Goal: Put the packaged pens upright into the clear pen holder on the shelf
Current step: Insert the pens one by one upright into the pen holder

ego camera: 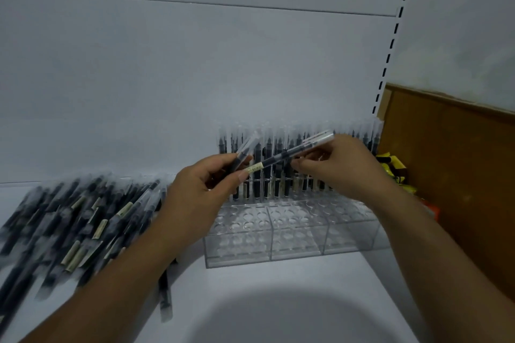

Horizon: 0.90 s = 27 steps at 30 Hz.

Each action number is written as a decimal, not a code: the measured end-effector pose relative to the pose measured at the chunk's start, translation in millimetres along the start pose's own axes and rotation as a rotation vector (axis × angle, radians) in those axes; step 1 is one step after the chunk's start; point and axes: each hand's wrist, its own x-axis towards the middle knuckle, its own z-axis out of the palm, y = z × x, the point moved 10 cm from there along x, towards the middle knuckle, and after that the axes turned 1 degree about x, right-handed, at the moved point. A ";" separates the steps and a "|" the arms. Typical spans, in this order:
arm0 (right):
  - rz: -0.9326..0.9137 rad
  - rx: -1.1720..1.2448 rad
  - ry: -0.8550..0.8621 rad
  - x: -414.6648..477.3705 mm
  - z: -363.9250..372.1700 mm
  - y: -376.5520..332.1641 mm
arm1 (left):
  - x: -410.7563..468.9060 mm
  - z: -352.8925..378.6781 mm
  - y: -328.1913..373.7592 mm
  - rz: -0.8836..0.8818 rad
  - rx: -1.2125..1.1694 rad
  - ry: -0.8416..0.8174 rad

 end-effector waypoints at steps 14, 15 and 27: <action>0.058 0.976 0.130 -0.7 -20.2 5.4 | -1.4 5.7 14.8 0.090 0.091 -0.058; 0.047 0.923 0.222 -1.0 -30.2 10.8 | -2.4 5.6 15.4 0.084 0.082 -0.057; -0.118 0.058 0.320 4.7 -32.8 1.5 | -4.1 10.9 13.6 0.033 0.049 -0.115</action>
